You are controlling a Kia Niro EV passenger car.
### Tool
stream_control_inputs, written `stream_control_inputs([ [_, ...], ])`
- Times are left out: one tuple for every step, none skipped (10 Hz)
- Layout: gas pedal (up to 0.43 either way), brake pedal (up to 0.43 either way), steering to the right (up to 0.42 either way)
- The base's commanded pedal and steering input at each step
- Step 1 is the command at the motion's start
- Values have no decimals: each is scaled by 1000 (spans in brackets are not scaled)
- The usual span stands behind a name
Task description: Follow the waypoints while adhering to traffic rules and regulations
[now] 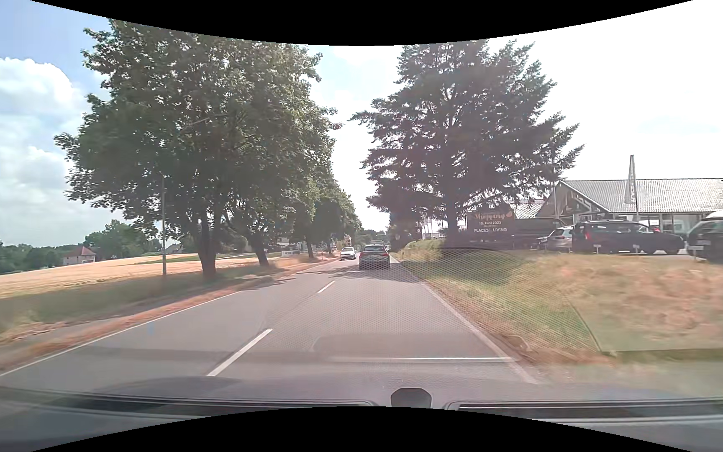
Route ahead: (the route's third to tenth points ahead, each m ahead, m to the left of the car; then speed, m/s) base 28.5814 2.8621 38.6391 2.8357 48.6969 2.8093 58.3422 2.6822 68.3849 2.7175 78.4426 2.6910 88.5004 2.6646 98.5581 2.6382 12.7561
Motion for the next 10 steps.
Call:
stream_control_inputs([
  [197,0,-5],
  [177,0,-5],
  [177,0,-5],
  [177,0,-4],
  [177,0,-4],
  [177,0,-2],
  [177,0,-2],
  [177,0,-2],
  [177,0,-2],
  [177,0,-2],
])
